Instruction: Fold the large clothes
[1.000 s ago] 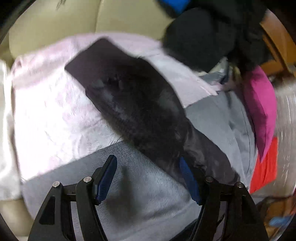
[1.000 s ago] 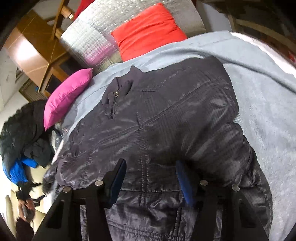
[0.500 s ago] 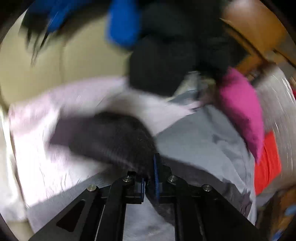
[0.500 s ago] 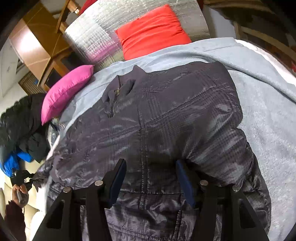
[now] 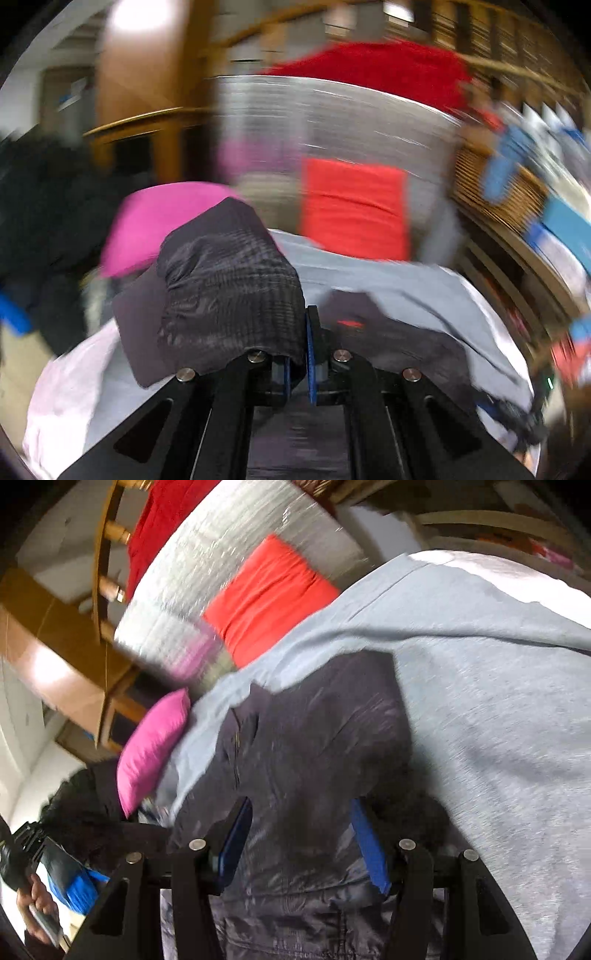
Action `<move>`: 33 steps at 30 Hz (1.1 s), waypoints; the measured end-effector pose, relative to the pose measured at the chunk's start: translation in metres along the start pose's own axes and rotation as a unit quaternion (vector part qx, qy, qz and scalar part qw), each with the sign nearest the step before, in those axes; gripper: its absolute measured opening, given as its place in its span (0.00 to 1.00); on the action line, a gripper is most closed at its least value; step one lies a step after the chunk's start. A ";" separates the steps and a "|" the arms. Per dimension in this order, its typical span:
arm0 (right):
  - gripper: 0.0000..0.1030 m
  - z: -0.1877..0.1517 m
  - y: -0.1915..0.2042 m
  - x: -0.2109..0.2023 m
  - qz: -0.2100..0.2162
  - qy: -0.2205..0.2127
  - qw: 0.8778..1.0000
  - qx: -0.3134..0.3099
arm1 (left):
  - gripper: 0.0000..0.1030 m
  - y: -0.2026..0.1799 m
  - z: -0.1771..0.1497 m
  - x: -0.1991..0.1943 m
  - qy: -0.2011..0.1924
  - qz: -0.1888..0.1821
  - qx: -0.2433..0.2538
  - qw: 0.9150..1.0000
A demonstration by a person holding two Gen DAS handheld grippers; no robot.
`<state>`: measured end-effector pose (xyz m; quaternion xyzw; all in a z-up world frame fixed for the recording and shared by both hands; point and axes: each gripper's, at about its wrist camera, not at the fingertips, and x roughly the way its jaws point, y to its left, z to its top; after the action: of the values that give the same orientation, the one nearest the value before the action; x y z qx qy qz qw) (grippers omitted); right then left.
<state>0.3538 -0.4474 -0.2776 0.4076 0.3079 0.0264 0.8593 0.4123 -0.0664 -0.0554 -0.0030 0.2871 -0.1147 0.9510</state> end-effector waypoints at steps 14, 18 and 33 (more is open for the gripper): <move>0.58 0.023 -0.035 -0.030 0.030 -0.013 0.997 0.076 | 0.42 -0.112 -0.157 0.160 0.286 -0.068 0.029 0.955; 0.60 0.022 -0.032 -0.029 0.024 -0.010 0.997 0.067 | 0.54 -0.067 -0.153 0.131 0.261 -0.118 -0.047 0.957; 0.66 -0.062 0.087 0.004 -0.022 0.053 0.971 -0.231 | 0.80 0.099 -0.170 0.106 0.118 0.016 -0.250 0.961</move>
<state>0.3411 -0.3455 -0.2472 0.1887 0.3477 0.0998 0.9130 0.4265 0.0164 -0.2628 -0.2227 0.4168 -0.0230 0.8810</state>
